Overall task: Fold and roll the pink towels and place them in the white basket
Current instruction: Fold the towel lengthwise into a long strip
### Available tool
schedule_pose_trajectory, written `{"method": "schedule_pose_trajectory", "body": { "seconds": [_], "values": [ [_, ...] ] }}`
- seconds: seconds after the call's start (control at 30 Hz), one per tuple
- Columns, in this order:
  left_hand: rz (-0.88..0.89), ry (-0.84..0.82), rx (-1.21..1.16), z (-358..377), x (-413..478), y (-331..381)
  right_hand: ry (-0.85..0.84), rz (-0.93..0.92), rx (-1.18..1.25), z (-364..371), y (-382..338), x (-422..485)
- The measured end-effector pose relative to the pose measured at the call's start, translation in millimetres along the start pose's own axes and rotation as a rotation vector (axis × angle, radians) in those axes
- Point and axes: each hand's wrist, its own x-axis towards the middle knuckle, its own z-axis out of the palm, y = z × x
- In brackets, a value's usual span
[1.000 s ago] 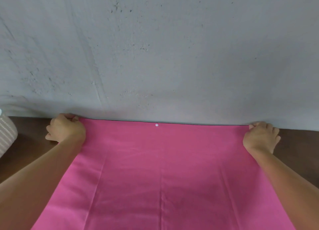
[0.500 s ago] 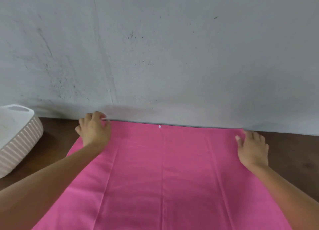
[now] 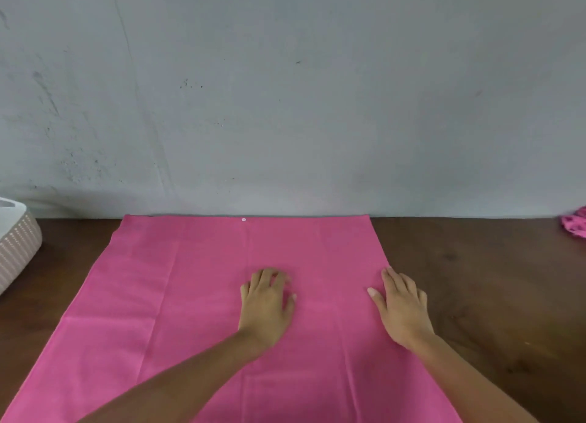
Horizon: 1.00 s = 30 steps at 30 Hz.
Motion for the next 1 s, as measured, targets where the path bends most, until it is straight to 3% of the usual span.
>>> {"method": "schedule_pose_trajectory", "body": {
  "seconds": [0.23, 0.4, 0.77, 1.0],
  "values": [
    [0.132, -0.194, 0.063, 34.6, -44.4, 53.4, -0.046, -0.058, -0.010, 4.3, 25.1, -76.7],
    [0.184, -0.172, 0.218, 40.6, -49.7, 55.0, -0.075, -0.102, 0.016, 5.6, 49.1, -136.6],
    [0.167, -0.158, 0.236, 41.8, -51.8, 61.9, -0.150, -0.139, 0.044, 12.9, 87.4, -263.0],
    [0.178, -0.161, 0.269, 43.7, -50.7, 61.2, -0.077, -0.075, 0.030, 27.8, 97.8, -319.0]
  ]
}}
